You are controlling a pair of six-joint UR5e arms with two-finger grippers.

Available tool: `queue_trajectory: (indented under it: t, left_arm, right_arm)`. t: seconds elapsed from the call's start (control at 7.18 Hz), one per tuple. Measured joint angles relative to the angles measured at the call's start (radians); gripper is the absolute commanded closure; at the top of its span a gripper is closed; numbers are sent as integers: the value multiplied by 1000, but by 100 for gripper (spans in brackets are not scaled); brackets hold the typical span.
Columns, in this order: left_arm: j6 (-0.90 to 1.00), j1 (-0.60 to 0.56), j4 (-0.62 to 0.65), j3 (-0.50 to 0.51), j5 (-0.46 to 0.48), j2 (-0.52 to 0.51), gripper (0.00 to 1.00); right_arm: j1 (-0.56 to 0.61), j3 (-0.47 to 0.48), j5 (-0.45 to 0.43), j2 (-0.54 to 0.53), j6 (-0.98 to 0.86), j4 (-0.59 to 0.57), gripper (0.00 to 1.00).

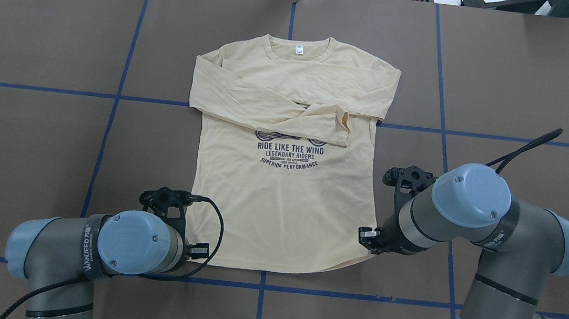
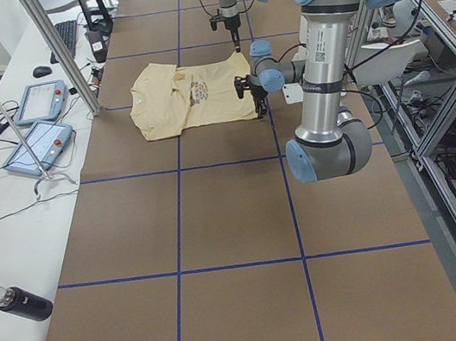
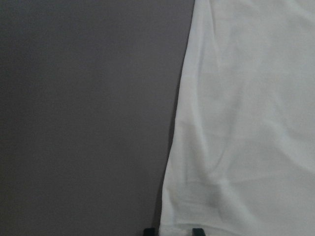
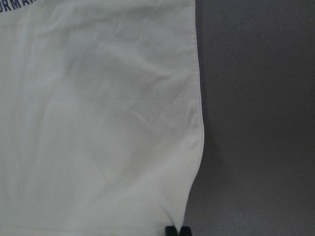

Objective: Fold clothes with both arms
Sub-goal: 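Grasp the hem corners nearest the robot with both grippers, then lift the hem with both grippers and carry it over the shirt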

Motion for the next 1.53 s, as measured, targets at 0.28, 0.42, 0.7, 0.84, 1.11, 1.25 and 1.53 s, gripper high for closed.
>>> queue_trajectory:
  t: [0.28, 0.42, 0.7, 0.84, 1.11, 1.25, 1.53]
  left_arm:
    - [0, 1, -1, -1, 0, 0, 100]
    - [0, 1, 0, -1, 0, 0, 100]
    - [-10, 1, 0, -2, 1, -2, 100]
    - [-19, -1, 0, -10, 0, -2, 100]
    - [-24, -10, 2, -67, -4, 6, 100]
    - [-22, -15, 7, -89, -5, 11, 100]
    - [5, -17, 21, -137, -16, 38, 100]
  right_arm:
    - [1, -1, 4, -1, 0, 0, 100]
    - [2, -1, 5, -2, -1, 0, 100]
    - [3, -2, 5, -2, -1, 0, 100]
    - [4, -2, 6, -2, -1, 0, 100]
    - [11, 2, 23, -2, -1, 0, 100]
    - [15, 5, 38, -3, -1, 0, 100]
    - [14, 31, 58, -18, 2, -1, 100]
